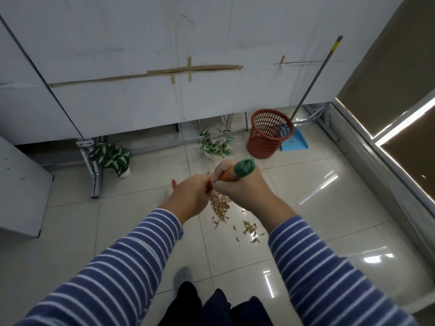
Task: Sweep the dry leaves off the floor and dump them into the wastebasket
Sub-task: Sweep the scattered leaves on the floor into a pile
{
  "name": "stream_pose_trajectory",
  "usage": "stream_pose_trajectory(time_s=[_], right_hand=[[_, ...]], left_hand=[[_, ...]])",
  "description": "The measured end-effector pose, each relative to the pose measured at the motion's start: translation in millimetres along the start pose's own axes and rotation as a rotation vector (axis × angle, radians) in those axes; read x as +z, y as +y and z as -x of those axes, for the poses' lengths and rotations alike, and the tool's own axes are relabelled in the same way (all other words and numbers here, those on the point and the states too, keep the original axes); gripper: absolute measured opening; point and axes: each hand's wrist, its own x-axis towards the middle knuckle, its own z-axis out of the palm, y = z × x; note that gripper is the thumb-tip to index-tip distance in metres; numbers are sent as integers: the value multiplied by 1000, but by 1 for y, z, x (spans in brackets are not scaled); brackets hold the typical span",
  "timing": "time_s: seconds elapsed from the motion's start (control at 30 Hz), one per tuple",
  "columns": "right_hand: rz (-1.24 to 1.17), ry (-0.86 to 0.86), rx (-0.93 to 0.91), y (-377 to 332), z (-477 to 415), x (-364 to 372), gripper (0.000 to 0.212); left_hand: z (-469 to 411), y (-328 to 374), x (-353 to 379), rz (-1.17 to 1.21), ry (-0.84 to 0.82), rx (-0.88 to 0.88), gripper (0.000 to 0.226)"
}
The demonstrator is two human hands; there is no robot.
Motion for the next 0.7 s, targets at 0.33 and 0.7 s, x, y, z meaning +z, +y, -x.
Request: stream_pose_trajectory(time_s=[0.33,0.7], right_hand=[[12,-55,152,33,-60,47,15],[214,99,205,11,-117,2,7]], left_hand=[[-51,-53,19,35,-213,-131,20],[-122,-22,-12,142,-283,2,18]])
